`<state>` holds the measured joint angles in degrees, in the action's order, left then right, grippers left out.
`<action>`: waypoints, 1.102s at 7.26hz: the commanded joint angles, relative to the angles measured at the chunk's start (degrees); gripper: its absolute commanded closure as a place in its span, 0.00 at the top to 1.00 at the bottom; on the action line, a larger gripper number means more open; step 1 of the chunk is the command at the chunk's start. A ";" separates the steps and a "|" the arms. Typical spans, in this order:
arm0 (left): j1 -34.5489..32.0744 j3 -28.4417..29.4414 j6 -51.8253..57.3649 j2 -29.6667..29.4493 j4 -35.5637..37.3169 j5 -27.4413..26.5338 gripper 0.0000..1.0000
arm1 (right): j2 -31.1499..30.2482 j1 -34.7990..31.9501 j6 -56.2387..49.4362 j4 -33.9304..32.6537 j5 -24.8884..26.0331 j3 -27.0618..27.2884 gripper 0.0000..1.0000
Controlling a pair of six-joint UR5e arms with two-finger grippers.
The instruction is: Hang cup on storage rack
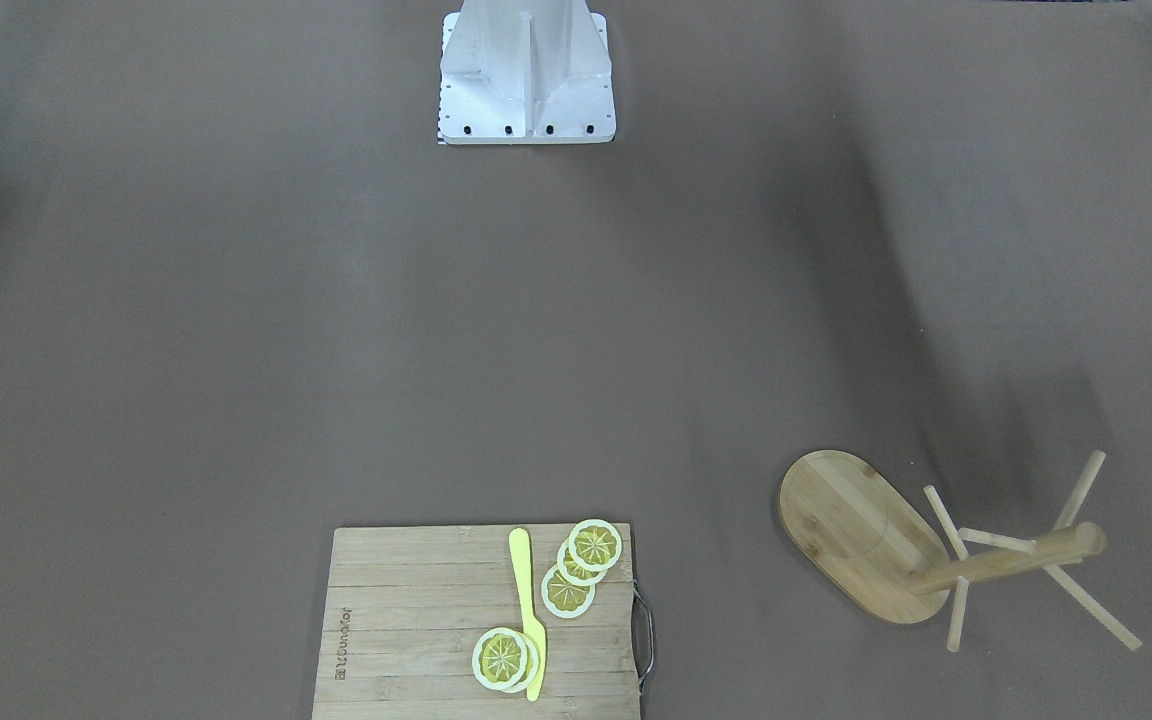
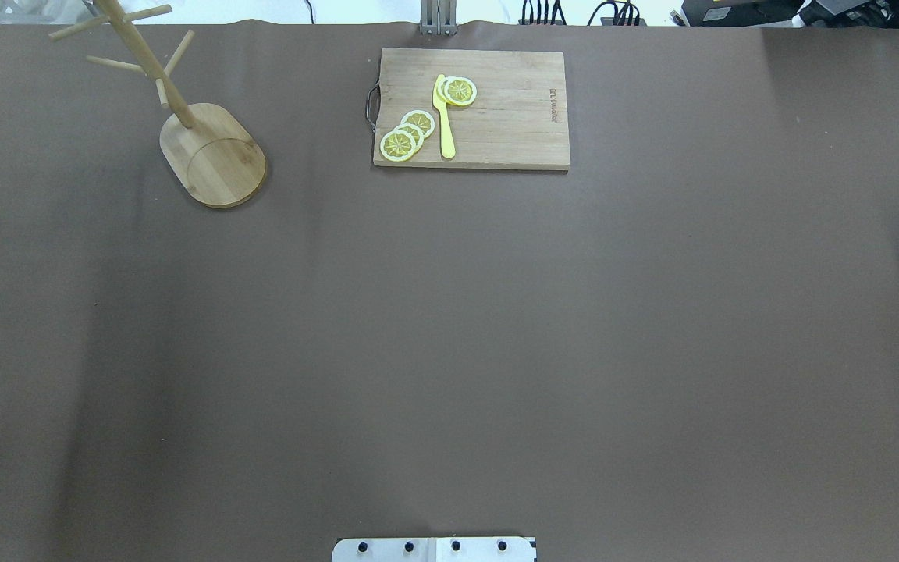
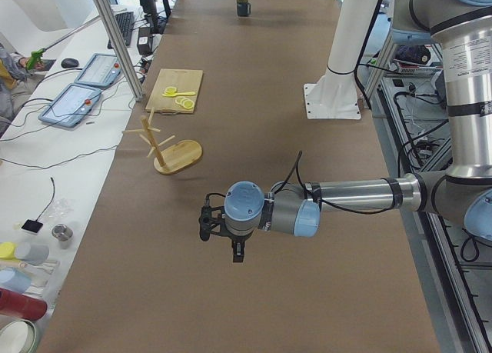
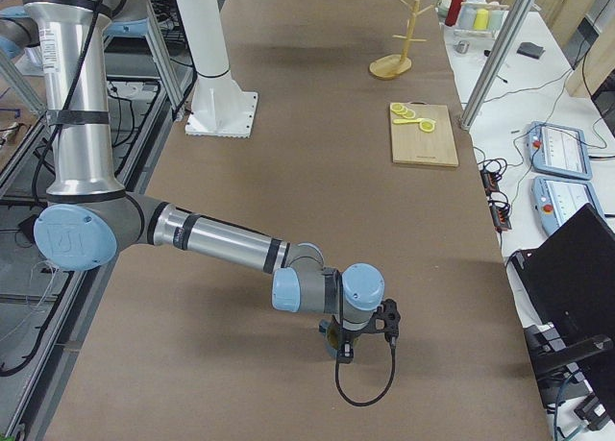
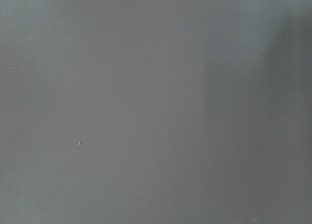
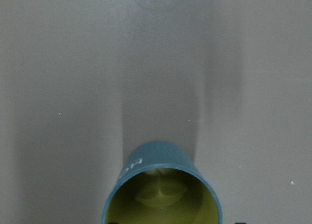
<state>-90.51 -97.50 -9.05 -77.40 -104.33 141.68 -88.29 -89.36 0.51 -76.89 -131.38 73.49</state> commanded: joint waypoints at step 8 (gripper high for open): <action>-0.01 0.03 -0.09 -0.03 0.09 0.26 0.98 | 1.27 0.23 0.45 -0.10 1.65 -3.09 0.48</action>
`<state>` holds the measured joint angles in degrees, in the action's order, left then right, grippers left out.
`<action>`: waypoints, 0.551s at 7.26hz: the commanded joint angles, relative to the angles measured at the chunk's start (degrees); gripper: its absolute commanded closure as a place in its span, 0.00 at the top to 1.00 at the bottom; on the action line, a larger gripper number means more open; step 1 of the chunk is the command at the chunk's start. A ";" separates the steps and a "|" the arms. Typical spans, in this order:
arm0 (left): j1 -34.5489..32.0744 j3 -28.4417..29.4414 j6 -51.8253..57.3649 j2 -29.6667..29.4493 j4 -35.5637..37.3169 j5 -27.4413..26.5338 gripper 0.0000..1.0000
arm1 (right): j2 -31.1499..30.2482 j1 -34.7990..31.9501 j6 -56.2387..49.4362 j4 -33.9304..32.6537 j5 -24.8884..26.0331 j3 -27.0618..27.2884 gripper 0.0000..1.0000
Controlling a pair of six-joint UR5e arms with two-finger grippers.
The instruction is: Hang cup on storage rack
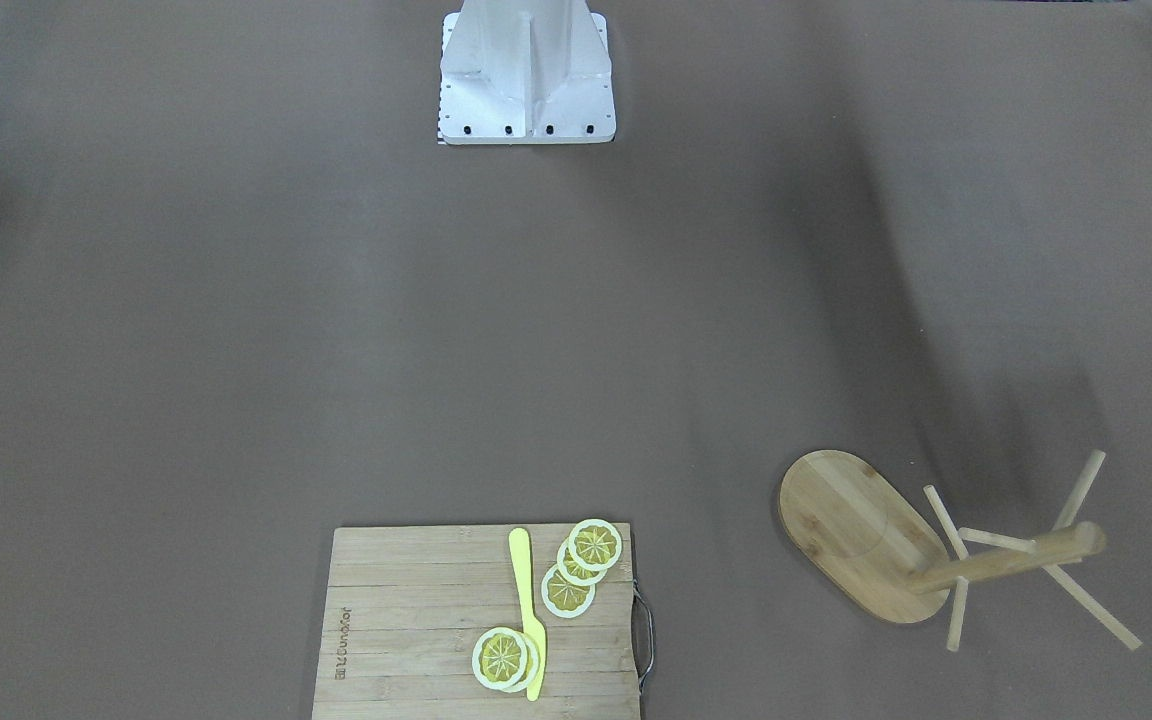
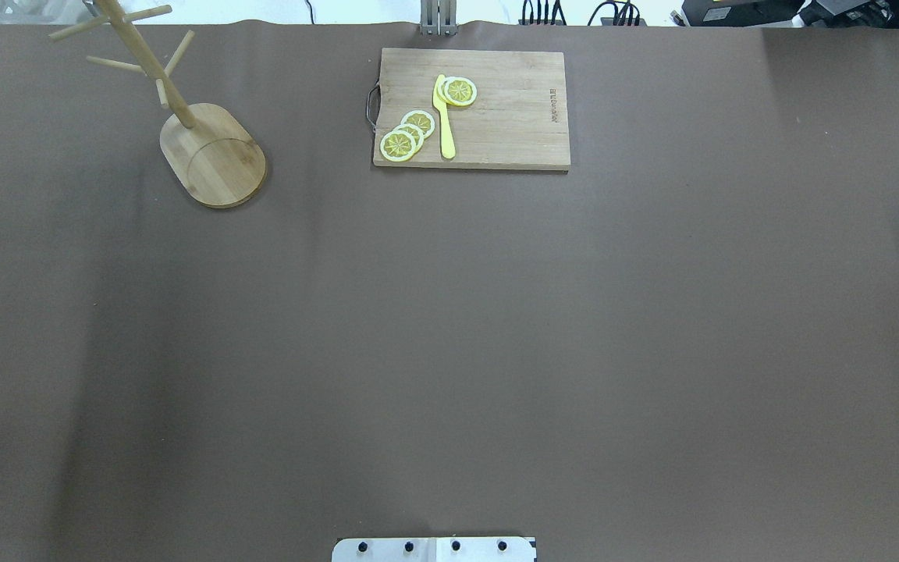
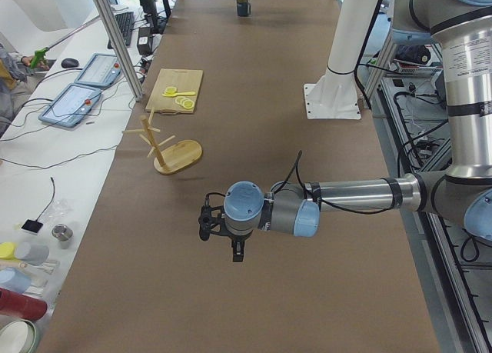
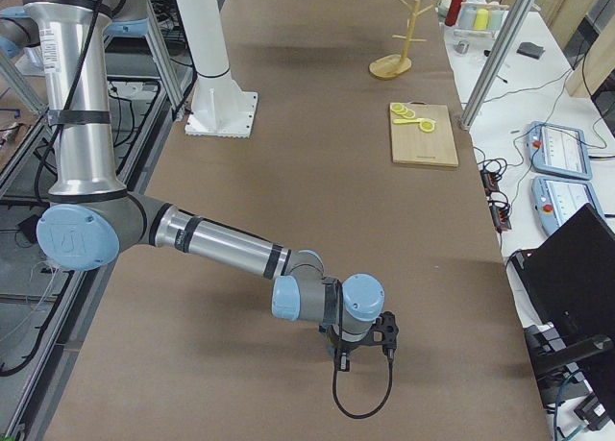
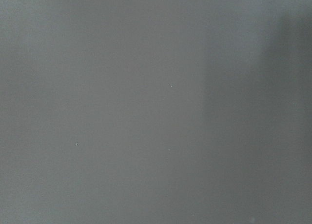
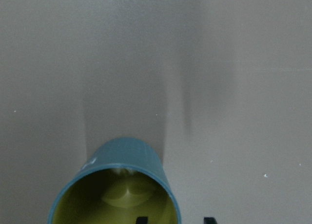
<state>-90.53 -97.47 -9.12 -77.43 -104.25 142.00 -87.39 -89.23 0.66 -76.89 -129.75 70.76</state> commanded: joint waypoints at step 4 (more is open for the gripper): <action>0.00 0.00 -0.02 0.00 0.01 0.12 0.98 | 1.43 0.89 0.84 -0.01 -0.32 -2.30 0.48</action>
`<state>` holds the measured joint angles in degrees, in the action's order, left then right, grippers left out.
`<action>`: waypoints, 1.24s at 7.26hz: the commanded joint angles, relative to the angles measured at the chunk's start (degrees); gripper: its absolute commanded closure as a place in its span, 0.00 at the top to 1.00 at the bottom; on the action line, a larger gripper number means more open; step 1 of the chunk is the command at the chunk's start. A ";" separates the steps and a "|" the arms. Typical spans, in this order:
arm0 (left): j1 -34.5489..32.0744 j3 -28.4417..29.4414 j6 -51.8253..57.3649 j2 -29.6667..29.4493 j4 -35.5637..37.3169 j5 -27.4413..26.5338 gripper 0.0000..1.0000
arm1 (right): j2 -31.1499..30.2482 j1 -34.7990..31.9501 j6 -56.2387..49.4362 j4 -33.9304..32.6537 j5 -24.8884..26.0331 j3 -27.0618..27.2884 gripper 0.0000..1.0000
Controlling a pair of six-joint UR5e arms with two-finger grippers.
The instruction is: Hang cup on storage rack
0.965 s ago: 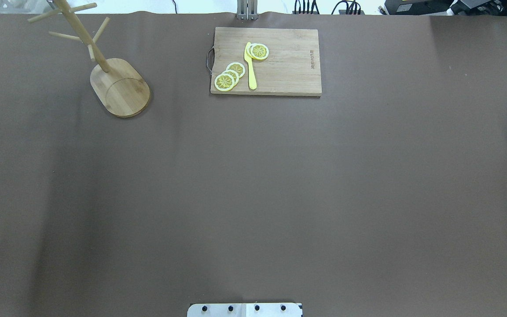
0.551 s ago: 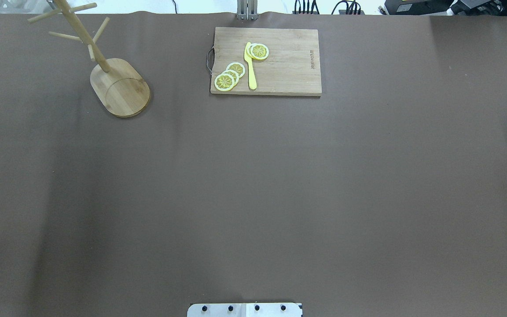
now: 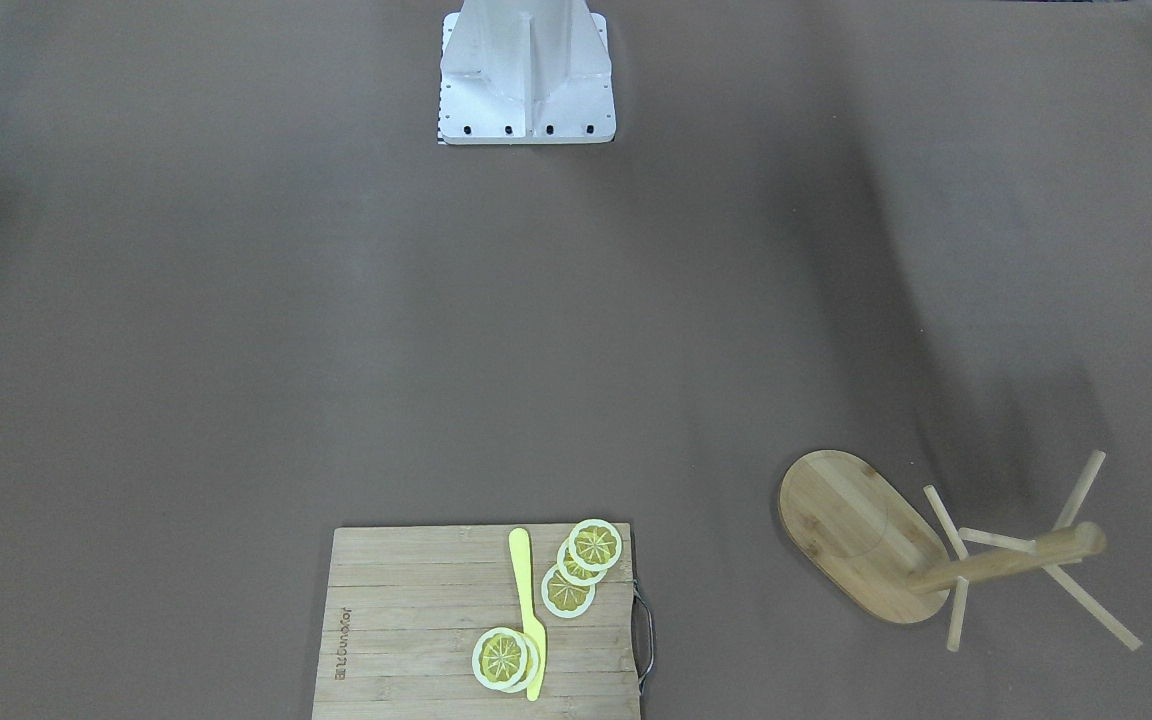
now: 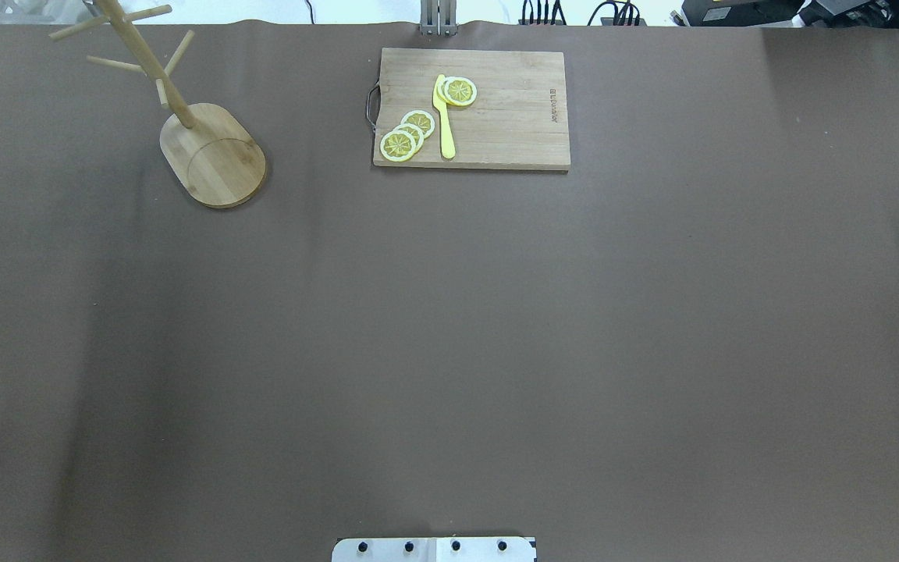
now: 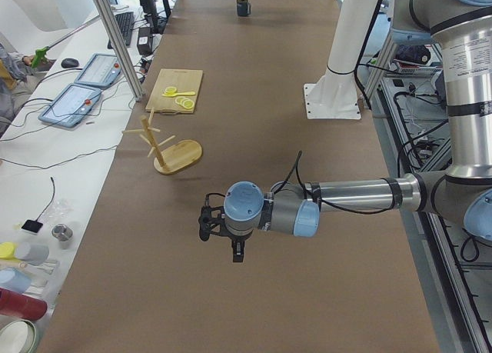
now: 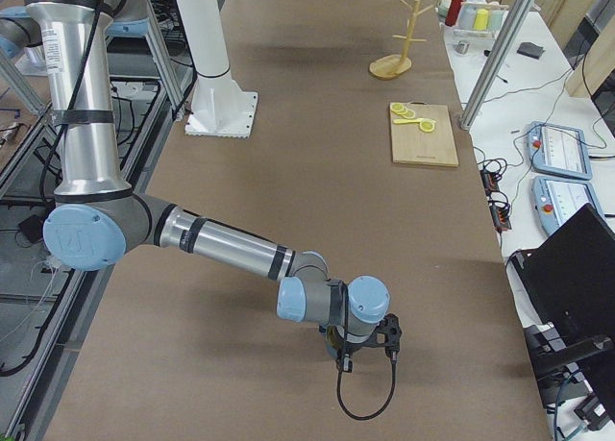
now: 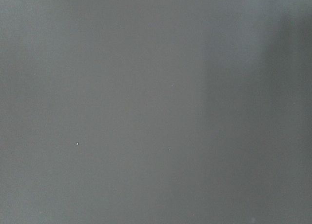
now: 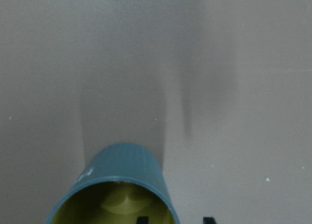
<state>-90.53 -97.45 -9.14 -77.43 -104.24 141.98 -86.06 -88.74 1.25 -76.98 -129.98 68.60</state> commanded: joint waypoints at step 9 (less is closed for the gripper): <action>0.00 -0.20 0.09 0.26 -0.26 0.31 0.98 | 2.81 7.14 11.10 -0.37 -5.46 10.83 0.00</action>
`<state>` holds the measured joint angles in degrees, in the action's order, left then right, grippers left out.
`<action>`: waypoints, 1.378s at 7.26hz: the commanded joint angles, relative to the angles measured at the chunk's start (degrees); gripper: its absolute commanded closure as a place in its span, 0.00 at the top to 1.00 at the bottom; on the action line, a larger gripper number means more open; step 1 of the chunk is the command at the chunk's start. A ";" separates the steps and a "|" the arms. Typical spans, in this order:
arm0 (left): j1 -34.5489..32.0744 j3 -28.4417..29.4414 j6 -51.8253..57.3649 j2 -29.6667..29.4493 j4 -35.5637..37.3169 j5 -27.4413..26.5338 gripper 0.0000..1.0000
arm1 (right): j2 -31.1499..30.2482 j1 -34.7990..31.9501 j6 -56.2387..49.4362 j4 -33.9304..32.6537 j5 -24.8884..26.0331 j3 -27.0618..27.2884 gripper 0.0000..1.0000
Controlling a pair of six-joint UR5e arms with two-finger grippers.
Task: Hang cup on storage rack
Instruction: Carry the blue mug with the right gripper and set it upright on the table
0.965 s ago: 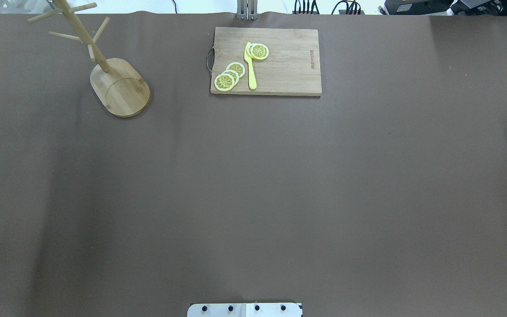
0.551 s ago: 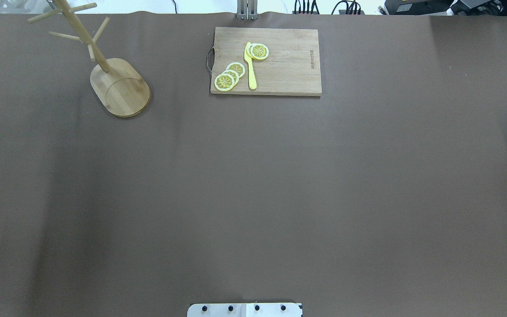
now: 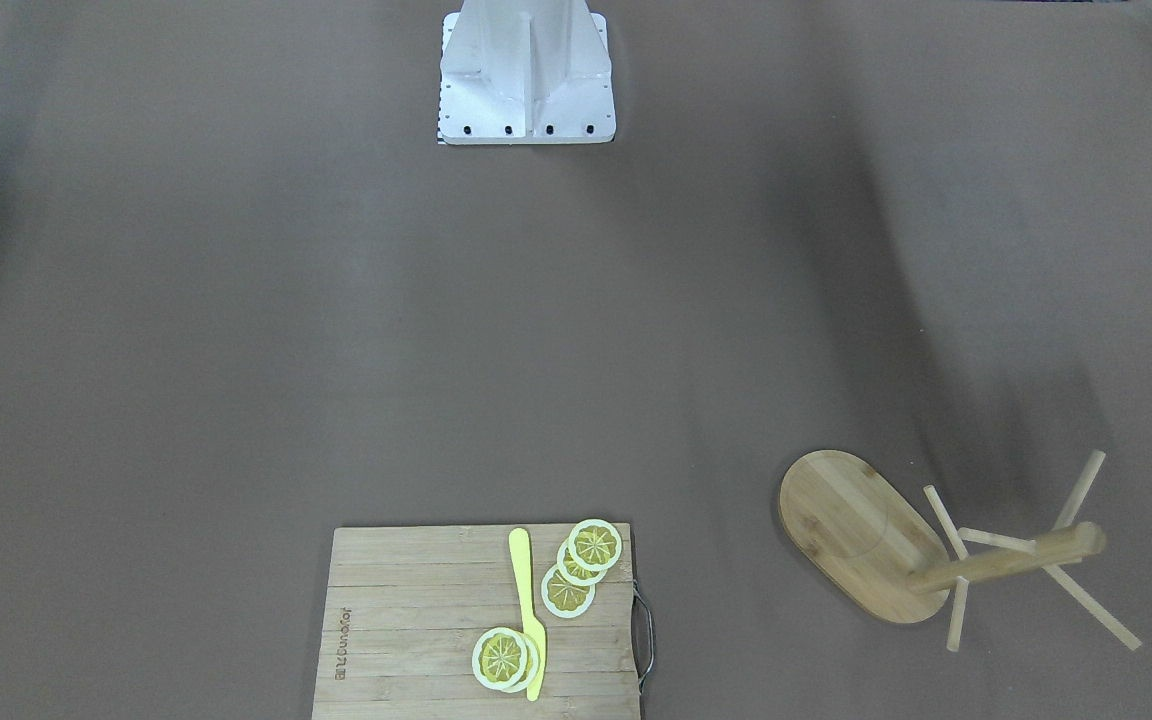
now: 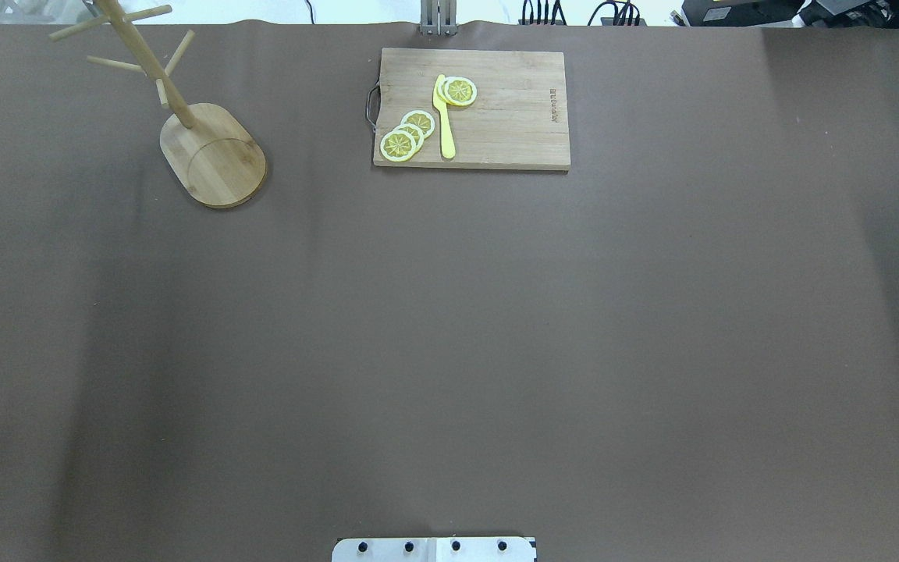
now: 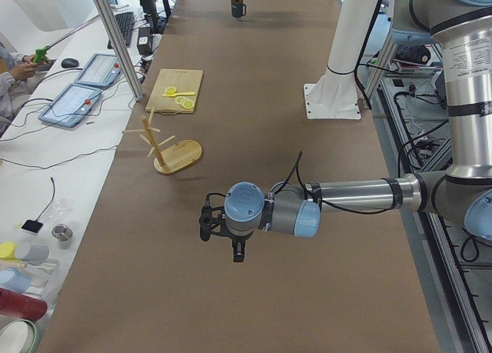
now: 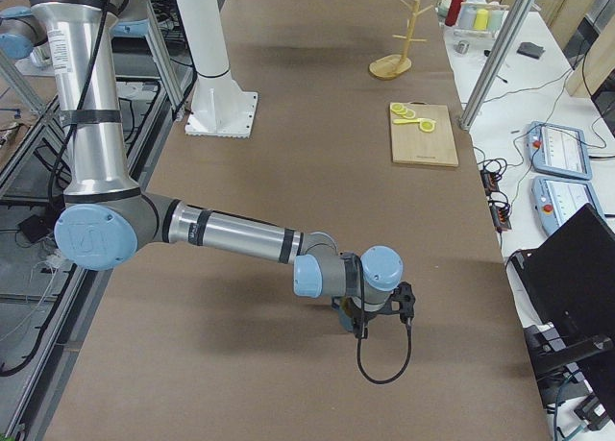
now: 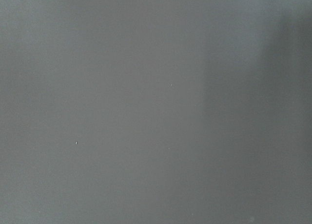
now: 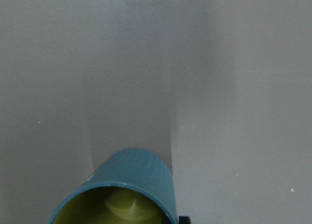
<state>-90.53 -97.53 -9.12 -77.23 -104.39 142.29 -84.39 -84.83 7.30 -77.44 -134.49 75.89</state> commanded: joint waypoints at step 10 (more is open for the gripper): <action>-0.09 -3.28 -1.86 -1.52 0.50 0.89 0.98 | 16.50 36.86 54.74 0.10 6.63 26.48 0.00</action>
<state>-90.64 -100.86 -10.25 -78.51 -103.97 143.14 -72.56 -55.30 50.64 -77.05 -133.10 100.54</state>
